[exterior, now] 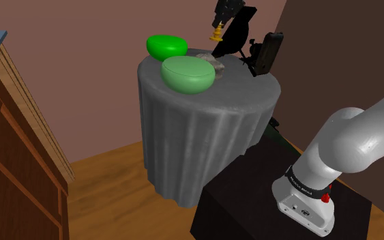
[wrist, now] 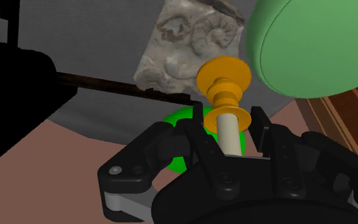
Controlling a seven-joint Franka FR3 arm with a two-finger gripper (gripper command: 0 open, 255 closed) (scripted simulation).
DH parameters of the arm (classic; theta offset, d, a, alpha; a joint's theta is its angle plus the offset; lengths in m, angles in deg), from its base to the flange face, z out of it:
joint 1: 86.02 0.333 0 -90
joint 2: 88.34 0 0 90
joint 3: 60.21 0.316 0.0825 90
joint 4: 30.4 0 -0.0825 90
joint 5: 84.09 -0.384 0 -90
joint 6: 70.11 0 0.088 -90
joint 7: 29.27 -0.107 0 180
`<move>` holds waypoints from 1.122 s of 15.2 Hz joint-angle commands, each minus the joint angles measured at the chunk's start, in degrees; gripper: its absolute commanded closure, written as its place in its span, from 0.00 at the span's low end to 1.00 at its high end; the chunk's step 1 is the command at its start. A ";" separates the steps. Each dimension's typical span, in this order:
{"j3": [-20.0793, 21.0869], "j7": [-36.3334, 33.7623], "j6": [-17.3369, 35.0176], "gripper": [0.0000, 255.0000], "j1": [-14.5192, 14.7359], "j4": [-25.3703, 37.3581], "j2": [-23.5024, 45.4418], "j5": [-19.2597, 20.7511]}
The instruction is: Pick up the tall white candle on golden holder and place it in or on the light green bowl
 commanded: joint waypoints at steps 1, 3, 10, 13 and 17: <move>2.31 -2.99 0.59 1.00 0.57 -0.80 -0.45 0.17; 4.64 -5.90 1.07 1.00 1.16 -1.29 -0.66 0.33; 12.90 -16.28 2.44 1.00 3.17 -0.94 0.50 1.09; 12.97 -16.23 4.71 1.00 3.23 -3.54 0.17 0.98; 13.08 -16.18 7.75 1.00 3.32 -6.85 -0.09 0.84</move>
